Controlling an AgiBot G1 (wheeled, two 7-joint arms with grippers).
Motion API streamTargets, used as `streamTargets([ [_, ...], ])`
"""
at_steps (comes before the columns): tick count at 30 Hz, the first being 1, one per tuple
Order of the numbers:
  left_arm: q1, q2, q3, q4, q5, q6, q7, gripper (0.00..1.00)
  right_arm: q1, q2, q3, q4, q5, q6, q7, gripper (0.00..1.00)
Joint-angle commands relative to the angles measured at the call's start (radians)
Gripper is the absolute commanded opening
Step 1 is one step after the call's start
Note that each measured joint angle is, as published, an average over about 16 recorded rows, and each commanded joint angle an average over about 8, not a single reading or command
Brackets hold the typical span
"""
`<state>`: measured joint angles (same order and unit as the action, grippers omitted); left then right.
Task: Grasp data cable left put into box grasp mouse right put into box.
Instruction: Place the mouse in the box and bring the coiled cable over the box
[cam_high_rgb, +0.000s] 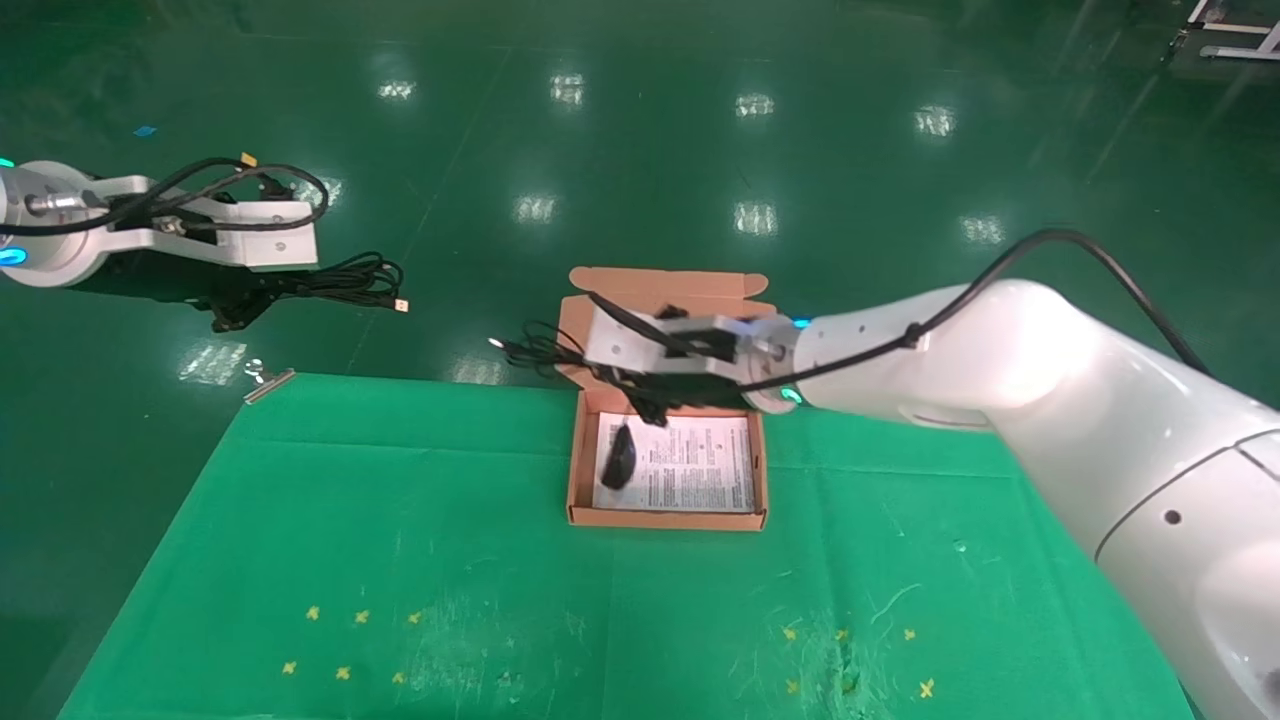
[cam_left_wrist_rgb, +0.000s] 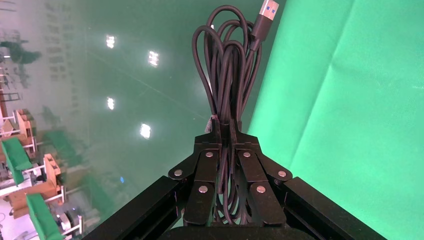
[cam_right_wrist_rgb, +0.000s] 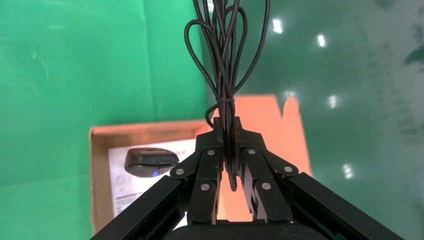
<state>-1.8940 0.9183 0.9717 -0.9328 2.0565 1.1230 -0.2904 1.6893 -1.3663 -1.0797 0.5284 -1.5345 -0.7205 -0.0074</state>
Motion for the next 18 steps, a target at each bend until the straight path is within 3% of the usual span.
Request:
streamTargets([
  [1,0.001,-0.001,0.000,-0.002,0.001,0.000,-0.002,0.00,-0.003,0.000,-0.022,-0.026,0.009,0.004,0.022,0.00],
  [4,0.001,-0.001,0.000,-0.004,0.001,0.000,-0.003,0.00,-0.001,-0.001,-0.055,-0.056,0.010,0.002,0.054,0.02],
  [12,0.003,-0.001,0.000,-0.007,0.001,0.000,-0.004,0.00,-0.004,0.006,-0.098,-0.070,0.025,0.009,0.086,0.97],
  [18,0.030,0.020,-0.006,-0.004,-0.033,-0.026,0.019,0.00,-0.008,0.024,-0.114,-0.046,0.027,0.013,0.100,1.00],
])
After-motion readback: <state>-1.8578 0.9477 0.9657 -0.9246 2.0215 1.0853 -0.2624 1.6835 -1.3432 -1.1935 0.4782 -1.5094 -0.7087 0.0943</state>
